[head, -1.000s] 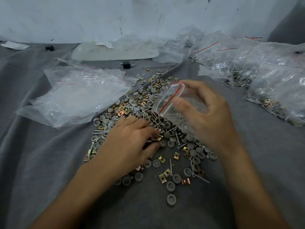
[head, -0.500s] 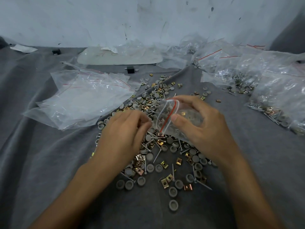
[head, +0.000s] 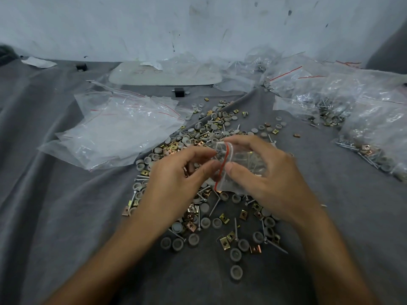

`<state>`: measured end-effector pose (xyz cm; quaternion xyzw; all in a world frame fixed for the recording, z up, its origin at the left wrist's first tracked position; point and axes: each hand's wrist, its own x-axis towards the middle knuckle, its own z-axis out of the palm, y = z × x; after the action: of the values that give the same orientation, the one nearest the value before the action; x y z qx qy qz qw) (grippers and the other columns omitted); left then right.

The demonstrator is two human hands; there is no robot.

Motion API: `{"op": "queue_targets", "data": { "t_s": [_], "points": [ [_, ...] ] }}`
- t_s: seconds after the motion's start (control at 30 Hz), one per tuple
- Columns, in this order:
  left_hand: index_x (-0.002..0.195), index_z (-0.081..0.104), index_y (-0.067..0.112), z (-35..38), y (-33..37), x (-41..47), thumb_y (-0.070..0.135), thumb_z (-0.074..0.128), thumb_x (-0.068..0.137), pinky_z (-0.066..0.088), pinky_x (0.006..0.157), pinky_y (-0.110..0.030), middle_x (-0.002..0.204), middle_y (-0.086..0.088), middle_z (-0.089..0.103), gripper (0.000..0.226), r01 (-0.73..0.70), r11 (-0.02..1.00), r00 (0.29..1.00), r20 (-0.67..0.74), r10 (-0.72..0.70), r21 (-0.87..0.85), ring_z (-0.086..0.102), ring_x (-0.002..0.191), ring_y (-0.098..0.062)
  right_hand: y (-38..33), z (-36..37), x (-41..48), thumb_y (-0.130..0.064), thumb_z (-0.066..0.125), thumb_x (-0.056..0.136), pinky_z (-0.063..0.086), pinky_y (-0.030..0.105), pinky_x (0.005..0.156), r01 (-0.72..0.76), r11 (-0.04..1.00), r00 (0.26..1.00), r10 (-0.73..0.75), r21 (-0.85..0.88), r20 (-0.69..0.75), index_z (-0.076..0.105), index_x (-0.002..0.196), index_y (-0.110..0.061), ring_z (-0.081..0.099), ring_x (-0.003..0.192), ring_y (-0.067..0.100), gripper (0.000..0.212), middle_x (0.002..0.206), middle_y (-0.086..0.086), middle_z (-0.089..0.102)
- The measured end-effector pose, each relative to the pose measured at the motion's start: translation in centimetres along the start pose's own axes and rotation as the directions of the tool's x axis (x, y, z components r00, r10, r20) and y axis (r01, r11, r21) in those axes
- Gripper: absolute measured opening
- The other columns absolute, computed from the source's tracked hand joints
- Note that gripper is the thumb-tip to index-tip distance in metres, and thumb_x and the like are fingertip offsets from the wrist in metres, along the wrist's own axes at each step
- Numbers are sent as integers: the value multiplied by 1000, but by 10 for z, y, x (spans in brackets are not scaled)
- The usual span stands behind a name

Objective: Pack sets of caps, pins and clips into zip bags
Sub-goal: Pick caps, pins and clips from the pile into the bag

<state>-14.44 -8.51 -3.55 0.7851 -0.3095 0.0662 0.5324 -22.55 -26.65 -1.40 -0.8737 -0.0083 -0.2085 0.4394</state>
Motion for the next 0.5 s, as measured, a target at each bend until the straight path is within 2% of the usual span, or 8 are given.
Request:
{"op": "queue_targets", "data": {
  "t_s": [0.1, 0.2, 0.27, 0.37, 0.43, 0.5],
  "points": [
    [110, 72, 34, -6, -6, 3, 34, 65, 97, 39, 54, -9, 83, 19, 70, 15, 13, 1000, 999, -49, -13, -1, 56, 60, 3, 3, -5, 2, -38, 67, 89, 57, 18, 80, 6, 998, 996, -1, 57, -89, 65, 121, -40, 68, 101, 2, 32, 111, -18, 71],
    [107, 71, 33, -17, -11, 7, 32, 63, 98, 41, 57, -17, 81, 23, 67, 12, 55, 995, 995, -86, -48, 84, 57, 63, 1, 6, -12, 4, -33, 66, 93, 55, 17, 81, 10, 989, 971, 26, 148, -239, 65, 123, -34, 68, 105, 1, 30, 113, -18, 72],
    [107, 71, 33, -17, -10, 7, 33, 64, 97, 49, 68, -26, 87, 21, 68, 12, 5, 974, 1000, 2, -6, 225, 61, 78, 0, 8, -13, 5, -31, 65, 94, 53, 17, 86, 25, 987, 951, 26, 158, -309, 66, 122, -33, 67, 107, 1, 28, 111, -19, 72],
    [114, 71, 27, -8, -7, 1, 32, 67, 94, 48, 88, -36, 99, 15, 66, 21, -216, 860, 968, 213, 129, 462, 56, 97, -6, 8, -11, 6, -30, 65, 93, 53, 19, 87, 34, 983, 945, 28, 181, -327, 66, 122, -32, 68, 107, 2, 29, 111, -18, 72],
    [129, 66, 22, -3, -11, -2, 33, 66, 93, 46, 96, -40, 115, 4, 63, 37, -275, 780, 948, 294, 122, 563, 53, 109, -17, 7, -10, 5, -30, 66, 94, 52, 17, 87, 36, 982, 948, 24, 183, -319, 66, 122, -31, 68, 107, 2, 29, 111, -18, 73],
    [144, 55, 21, -1, -13, -4, 38, 56, 97, 42, 103, -43, 134, 0, 55, 50, -277, 725, 938, 340, 62, 631, 46, 119, -24, 6, -9, 5, -29, 66, 94, 49, 10, 84, 38, 982, 952, 21, 186, -306, 66, 121, -32, 68, 106, 0, 27, 110, -18, 73]
  ]
}}
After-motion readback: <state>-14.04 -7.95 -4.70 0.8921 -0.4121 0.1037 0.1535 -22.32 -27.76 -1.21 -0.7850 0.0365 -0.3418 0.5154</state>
